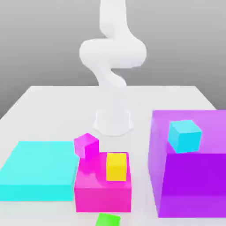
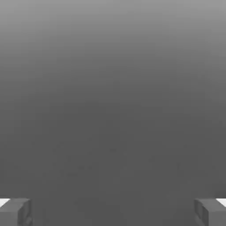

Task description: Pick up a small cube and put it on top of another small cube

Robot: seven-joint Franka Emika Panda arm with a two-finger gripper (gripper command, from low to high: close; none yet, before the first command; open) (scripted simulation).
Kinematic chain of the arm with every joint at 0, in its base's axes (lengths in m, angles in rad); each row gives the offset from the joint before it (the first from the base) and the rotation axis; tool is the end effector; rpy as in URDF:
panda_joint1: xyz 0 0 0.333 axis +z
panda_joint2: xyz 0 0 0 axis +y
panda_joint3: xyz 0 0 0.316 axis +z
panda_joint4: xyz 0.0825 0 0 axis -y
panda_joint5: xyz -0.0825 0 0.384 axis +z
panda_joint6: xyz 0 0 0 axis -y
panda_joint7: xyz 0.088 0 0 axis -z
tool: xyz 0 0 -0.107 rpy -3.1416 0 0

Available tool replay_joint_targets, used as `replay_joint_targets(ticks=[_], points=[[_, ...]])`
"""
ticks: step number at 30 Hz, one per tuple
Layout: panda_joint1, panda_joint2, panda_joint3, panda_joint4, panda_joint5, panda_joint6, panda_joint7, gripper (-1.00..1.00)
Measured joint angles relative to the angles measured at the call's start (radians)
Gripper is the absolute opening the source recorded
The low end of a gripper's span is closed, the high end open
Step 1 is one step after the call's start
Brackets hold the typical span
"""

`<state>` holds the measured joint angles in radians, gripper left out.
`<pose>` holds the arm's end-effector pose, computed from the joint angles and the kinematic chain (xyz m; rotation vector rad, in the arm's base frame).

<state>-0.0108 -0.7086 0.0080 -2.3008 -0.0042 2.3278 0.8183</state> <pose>0.3797 -0.0001 0.6806 -2.4753 1.0748 -0.9600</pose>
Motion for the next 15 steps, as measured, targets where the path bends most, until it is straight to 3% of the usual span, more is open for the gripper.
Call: replay_joint_targets(ticks=[15], points=[[-0.046,0.550,0.031,-0.004,-0.034,0.166,0.117,0.00]])
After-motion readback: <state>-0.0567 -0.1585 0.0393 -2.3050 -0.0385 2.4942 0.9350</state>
